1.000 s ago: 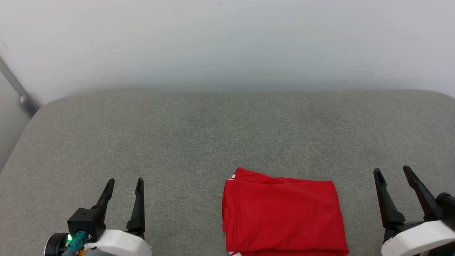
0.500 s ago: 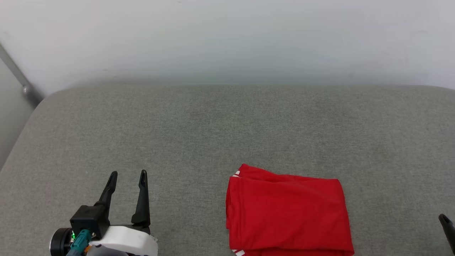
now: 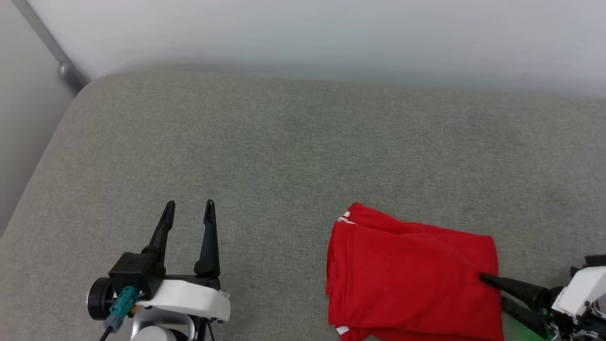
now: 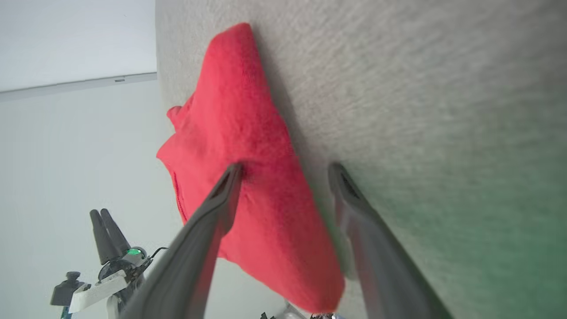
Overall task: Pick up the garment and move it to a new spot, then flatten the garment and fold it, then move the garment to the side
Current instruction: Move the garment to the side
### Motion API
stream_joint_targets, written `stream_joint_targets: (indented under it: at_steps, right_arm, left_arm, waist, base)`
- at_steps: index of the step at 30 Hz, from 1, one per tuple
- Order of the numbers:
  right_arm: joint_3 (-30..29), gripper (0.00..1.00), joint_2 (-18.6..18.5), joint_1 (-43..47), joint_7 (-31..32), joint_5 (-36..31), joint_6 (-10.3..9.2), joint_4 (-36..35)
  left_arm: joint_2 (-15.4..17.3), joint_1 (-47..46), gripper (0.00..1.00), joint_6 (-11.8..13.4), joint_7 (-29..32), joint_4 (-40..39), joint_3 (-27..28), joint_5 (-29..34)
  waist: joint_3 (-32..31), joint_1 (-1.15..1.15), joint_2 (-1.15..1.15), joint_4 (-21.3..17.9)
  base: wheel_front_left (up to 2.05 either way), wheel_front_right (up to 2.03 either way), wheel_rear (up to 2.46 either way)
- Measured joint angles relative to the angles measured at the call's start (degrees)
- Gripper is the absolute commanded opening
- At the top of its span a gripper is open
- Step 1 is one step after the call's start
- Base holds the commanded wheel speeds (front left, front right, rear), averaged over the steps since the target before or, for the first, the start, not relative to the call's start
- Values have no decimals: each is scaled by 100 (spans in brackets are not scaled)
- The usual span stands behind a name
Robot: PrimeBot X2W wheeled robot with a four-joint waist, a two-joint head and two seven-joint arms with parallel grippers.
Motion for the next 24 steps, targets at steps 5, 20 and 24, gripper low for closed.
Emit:
stream_joint_targets:
  at_steps: [5,20,24]
  right_arm:
    - [177,100,2,-392,198,705,0,749]
    - [1896,0,-233,-336,-677,-300,0,-325]
    - [2646,0,-648,-326,-1023,-1021,0,-600]
  left_arm:
    - [-88,-102,100,-90,-2,108,2,40]
    - [37,-81,100,-96,-3,165,142,179]
    - [119,-61,100,-133,1,87,130,198]
  waist:
    - [134,0,0,199]
    - [-30,0,0,-114]
    - [-94,0,0,-442]
  base:
    - [0,0,0]
    - [0,0,0]
    - [0,0,0]
